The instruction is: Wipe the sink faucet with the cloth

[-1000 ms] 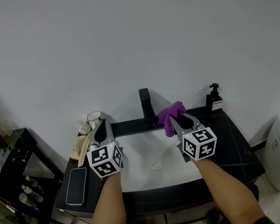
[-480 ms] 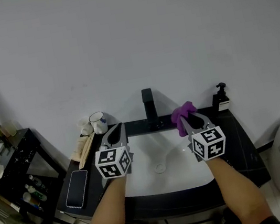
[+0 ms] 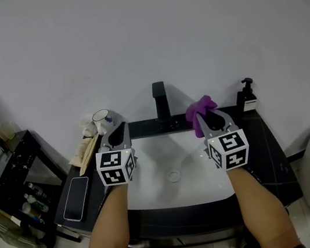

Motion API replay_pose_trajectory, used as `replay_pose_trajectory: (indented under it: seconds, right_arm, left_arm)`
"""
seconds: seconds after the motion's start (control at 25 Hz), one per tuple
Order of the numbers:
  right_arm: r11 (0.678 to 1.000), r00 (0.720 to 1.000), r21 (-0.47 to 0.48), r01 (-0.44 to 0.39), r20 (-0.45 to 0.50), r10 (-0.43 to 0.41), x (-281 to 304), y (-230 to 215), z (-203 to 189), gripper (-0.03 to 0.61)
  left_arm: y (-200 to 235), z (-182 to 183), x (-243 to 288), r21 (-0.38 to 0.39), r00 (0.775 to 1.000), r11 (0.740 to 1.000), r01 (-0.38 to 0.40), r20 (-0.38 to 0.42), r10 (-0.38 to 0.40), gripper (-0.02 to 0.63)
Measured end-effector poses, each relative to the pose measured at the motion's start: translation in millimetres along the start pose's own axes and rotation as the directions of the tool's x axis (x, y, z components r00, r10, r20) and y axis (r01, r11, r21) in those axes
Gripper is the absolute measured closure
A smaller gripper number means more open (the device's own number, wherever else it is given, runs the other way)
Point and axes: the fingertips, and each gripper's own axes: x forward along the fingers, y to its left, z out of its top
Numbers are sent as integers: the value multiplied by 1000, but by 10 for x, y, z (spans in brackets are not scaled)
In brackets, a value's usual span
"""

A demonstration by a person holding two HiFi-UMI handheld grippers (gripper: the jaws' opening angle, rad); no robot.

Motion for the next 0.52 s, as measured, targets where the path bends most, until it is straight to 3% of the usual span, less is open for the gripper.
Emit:
replay_pose_trajectory:
  seconds: [0.52]
  right_arm:
    - [999,1000,-48,-1,27,3,-30,41,73,509]
  left_arm:
    - [42,28,-76,-7,1000,1000,-25,11,25,597]
